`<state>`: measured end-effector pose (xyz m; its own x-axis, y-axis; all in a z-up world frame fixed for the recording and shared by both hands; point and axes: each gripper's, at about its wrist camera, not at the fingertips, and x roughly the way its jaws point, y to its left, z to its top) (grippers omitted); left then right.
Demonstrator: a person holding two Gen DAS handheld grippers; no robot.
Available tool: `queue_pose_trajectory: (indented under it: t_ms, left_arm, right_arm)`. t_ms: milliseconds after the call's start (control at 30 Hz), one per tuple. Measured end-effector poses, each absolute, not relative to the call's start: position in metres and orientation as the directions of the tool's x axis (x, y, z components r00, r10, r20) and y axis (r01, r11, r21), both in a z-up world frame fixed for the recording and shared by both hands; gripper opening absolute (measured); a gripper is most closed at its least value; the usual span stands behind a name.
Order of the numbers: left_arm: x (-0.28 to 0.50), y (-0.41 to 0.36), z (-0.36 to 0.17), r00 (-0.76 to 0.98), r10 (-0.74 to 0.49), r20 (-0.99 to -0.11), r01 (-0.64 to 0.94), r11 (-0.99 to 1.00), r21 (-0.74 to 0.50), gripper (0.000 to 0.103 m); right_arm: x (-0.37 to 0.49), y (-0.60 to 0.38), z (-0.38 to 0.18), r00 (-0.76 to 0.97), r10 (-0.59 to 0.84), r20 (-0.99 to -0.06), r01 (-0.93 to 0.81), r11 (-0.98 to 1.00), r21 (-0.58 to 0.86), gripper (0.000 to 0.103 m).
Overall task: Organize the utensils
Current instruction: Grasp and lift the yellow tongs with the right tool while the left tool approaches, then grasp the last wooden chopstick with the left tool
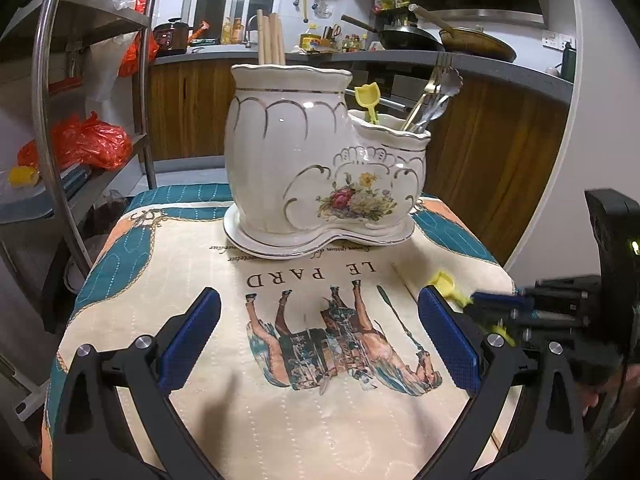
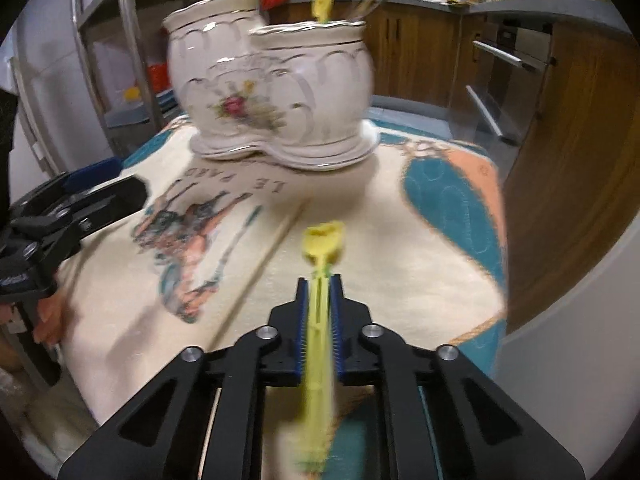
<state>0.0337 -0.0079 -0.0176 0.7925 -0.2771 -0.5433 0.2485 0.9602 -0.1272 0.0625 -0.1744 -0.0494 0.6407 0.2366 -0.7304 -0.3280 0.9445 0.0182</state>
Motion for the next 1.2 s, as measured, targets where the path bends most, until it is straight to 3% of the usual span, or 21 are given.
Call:
queue_pose_trajectory:
  t_ms: [200,267,333,467,567,700,767,833,1000,1200]
  left_arm:
    - [0.036,-0.014,-0.020,0.768,-0.299,-0.566,0.273,0.953,-0.133,0.097]
    - [0.037,-0.018,-0.020,0.755,-0.306,-0.580,0.279,0.950,-0.138,0.097]
    - [0.037,-0.021,-0.021,0.746,-0.314,-0.588,0.287,0.947,-0.141,0.096]
    - [0.038,-0.036,-0.021,0.699,-0.342,-0.628,0.324,0.934,-0.149,0.090]
    - [0.037,-0.055,-0.023,0.640,-0.362,-0.678,0.367,0.919,-0.144,0.079]
    - [0.037,-0.079,-0.027,0.570,-0.383,-0.727,0.411,0.899,-0.150,0.054]
    - [0.039,-0.090,-0.029,0.563,-0.360,-0.744,0.416,0.901,-0.122,0.050]
    - [0.042,-0.101,-0.034,0.542,-0.337,-0.770,0.421,0.902,-0.098,0.031]
    - [0.045,-0.120,-0.040,0.560,-0.245,-0.791,0.404,0.915,0.003,0.019]
    - [0.052,-0.117,-0.040,0.561,-0.224,-0.797,0.384,0.923,0.011,0.012]
  right_arm:
    - [0.076,-0.198,-0.052,0.618,0.232,-0.751,-0.304,0.952,0.044,0.011]
    - [0.077,-0.195,-0.053,0.620,0.228,-0.751,-0.314,0.949,0.028,0.019]
    - [0.079,-0.191,-0.054,0.631,0.213,-0.746,-0.323,0.946,-0.003,0.019]
    - [0.079,-0.199,-0.051,0.639,0.231,-0.734,-0.310,0.950,0.030,0.011]
    - [0.079,-0.218,-0.040,0.677,0.257,-0.690,-0.267,0.959,0.095,0.011]
    - [0.078,-0.229,-0.034,0.695,0.282,-0.661,-0.247,0.958,0.148,0.011]
    - [0.077,-0.229,-0.033,0.698,0.288,-0.655,-0.251,0.956,0.154,0.011]
    - [0.074,-0.226,-0.032,0.702,0.294,-0.649,-0.261,0.954,0.149,0.011]
    - [0.067,-0.220,-0.027,0.722,0.290,-0.628,-0.279,0.953,0.119,0.011]
    - [0.060,-0.221,-0.019,0.745,0.326,-0.582,-0.303,0.943,0.140,0.011]
